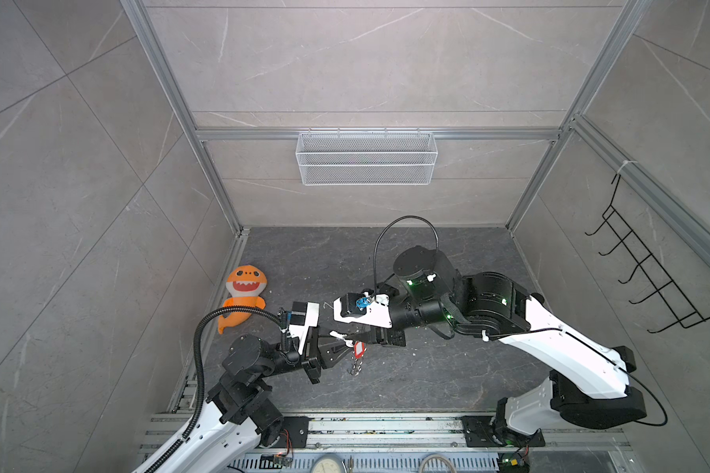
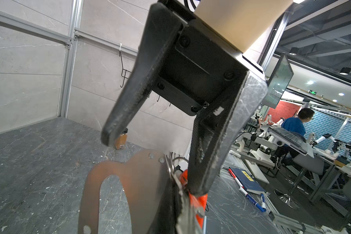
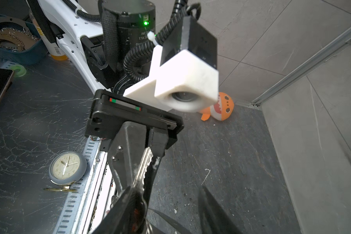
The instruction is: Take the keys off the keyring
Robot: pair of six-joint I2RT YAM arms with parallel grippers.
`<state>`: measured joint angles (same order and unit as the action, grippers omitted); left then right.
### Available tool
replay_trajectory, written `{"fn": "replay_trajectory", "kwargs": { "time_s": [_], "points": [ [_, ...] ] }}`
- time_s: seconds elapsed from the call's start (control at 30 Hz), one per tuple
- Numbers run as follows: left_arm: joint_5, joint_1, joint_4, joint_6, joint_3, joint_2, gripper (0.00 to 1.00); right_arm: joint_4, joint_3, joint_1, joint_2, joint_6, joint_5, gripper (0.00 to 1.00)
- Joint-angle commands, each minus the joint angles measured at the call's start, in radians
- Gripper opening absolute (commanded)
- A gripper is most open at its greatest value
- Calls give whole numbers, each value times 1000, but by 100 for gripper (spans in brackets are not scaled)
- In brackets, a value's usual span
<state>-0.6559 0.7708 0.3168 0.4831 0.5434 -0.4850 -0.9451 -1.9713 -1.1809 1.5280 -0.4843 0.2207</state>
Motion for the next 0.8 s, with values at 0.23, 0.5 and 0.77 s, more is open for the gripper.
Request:
{"fn": "replay_trajectory", "kwargs": {
  "time_s": [0.23,0.5,0.77],
  "points": [
    [54,2,100,11,-23,41,0,176,40,-6,-82,75,11,59],
    [97,3,153,16,-52,67,0,470,352,0,-304,260,-131,57],
    [99,3,134,3,-52,91,0,689,641,262,-389,571,439,55]
  ]
}}
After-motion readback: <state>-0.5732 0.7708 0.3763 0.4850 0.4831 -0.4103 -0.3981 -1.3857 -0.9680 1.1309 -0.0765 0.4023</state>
